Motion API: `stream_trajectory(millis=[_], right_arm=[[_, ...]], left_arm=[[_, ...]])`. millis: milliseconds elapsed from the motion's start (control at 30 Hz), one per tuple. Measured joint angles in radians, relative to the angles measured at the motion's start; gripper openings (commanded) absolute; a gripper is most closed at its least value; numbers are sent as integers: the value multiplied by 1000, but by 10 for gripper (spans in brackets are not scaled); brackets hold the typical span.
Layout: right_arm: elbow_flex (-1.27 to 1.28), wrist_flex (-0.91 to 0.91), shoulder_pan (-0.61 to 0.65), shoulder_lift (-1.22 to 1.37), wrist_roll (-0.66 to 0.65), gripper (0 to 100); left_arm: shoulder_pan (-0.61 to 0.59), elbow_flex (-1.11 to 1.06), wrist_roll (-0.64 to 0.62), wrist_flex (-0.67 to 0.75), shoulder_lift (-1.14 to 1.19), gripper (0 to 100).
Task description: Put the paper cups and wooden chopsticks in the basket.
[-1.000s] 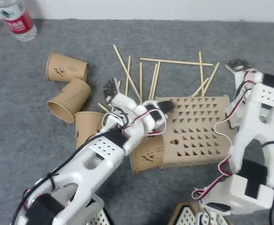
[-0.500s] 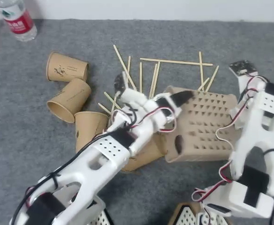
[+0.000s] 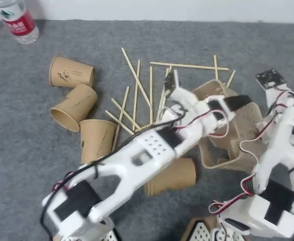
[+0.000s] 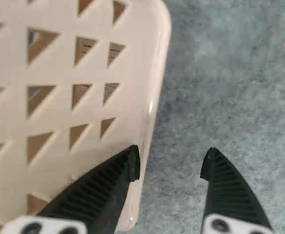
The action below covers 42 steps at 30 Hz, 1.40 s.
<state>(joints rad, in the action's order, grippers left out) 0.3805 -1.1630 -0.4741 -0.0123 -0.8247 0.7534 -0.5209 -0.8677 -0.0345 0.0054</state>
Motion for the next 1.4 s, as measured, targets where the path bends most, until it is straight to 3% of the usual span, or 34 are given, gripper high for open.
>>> stream_trajectory(millis=[167, 433, 833, 1000, 1200, 1400], right_arm=[[-2, 83, -87, 127, -80, 240], [-224, 21, -155, 391, -100, 240], [-319, -20, -206, 480, -114, 240], [-319, -20, -206, 480, -114, 240], [-318, -98, -222, 427, -112, 240], [-407, -230, -250, 279, -71, 240]], left_arm=[[26, 118, -9, 0, 69, 173], [84, 330, -11, -26, 172, 172], [64, 624, -3, -345, 233, 175], [5, 649, 6, -453, 95, 175], [-61, 715, 187, -658, -232, 176], [-219, 763, 327, -1025, -543, 176]])
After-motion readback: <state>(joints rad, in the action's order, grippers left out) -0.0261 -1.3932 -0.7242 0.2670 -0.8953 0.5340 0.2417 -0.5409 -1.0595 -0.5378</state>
